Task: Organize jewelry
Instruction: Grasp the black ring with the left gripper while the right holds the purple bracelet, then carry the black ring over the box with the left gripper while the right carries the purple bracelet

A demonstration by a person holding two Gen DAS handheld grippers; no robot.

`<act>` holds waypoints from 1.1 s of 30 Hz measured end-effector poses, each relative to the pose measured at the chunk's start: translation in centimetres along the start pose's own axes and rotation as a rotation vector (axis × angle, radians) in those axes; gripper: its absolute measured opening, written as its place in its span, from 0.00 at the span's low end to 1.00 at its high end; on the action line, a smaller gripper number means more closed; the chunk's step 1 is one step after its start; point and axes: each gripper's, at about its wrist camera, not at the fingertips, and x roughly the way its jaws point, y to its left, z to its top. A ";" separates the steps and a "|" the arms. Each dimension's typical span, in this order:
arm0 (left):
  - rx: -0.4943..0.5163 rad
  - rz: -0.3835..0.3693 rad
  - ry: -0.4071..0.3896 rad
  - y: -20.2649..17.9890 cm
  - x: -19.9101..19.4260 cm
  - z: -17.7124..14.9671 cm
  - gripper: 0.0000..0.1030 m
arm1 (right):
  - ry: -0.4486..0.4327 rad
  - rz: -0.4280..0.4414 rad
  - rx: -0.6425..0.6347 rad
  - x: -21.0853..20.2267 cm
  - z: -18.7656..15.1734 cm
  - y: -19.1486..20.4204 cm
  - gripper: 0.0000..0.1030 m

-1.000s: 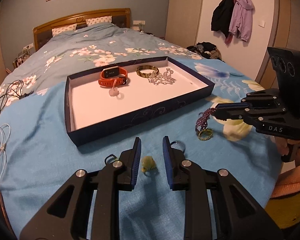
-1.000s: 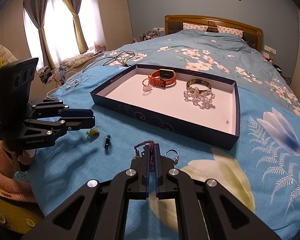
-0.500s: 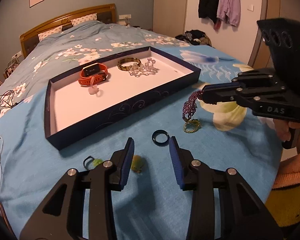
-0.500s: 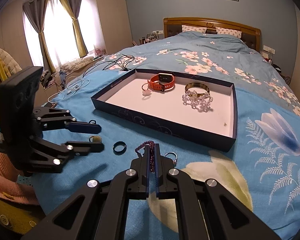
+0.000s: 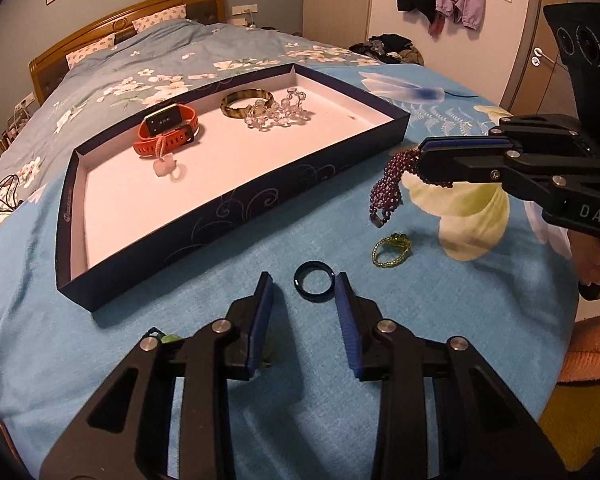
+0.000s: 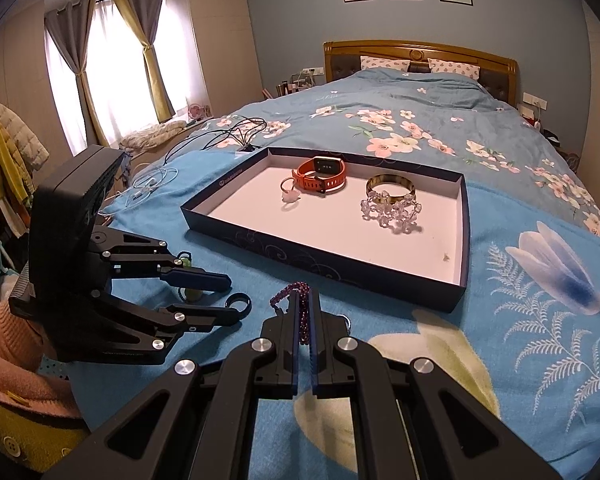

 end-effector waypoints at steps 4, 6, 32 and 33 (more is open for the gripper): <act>0.010 -0.001 -0.001 -0.1 0.1 0.1 0.21 | -0.002 0.000 0.006 0.0 0.1 -0.1 0.03; 0.005 -0.004 -0.002 -0.2 0.1 0.1 0.20 | -0.005 0.001 0.008 0.0 0.1 -0.1 0.03; -0.099 0.060 -0.170 1.6 -4.8 1.9 0.20 | -0.079 -0.015 0.029 -0.8 2.0 -1.0 0.03; -0.100 0.063 -0.174 1.7 -4.9 1.9 0.20 | -0.082 -0.014 0.028 -0.8 2.2 -1.0 0.03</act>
